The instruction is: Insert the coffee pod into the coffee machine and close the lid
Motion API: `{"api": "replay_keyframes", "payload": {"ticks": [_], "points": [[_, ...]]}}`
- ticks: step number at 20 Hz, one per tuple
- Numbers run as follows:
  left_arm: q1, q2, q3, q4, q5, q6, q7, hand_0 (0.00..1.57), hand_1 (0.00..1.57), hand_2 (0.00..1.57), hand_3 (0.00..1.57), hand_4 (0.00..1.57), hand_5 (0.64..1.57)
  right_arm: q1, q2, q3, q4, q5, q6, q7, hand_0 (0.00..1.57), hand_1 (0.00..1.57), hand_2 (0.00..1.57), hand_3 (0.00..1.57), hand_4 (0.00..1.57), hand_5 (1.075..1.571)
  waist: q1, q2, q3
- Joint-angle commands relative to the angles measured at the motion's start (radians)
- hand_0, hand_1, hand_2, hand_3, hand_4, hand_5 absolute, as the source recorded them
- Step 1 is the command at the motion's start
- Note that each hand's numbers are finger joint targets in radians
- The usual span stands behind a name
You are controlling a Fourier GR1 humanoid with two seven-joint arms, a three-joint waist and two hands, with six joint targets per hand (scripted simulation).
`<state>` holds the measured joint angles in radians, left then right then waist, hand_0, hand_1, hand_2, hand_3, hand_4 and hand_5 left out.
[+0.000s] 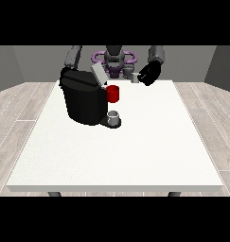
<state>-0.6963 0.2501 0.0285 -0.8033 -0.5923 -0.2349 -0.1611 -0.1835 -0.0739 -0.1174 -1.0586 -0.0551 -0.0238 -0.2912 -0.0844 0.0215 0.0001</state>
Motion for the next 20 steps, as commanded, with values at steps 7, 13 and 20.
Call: {"api": "replay_keyframes", "payload": {"ticks": [7,13,20], "points": [[-0.085,-0.037,0.004,-0.063,-0.004,-0.041,0.129,1.34,1.34,1.40,1.38,0.65,1.571,0.006,-0.006,0.022,-0.024,0.004,0.019,0.011,0.00,0.00,0.00,0.00,0.30,1.571,-0.034,-0.019,0.0000],[-0.172,0.007,0.101,-0.050,0.077,-0.081,0.163,1.41,1.41,1.44,1.37,0.62,1.571,0.001,-0.032,0.013,-0.068,-0.020,0.049,0.044,0.00,0.00,0.00,0.00,0.20,1.571,-0.082,0.009,-0.0002],[-0.221,-0.001,0.118,0.008,0.047,0.034,0.156,1.36,1.36,1.42,1.36,0.61,1.571,-0.065,-0.033,0.015,-0.125,-0.033,0.061,0.035,0.00,0.00,0.00,0.00,0.24,1.571,-0.136,0.121,-0.0002]]}}
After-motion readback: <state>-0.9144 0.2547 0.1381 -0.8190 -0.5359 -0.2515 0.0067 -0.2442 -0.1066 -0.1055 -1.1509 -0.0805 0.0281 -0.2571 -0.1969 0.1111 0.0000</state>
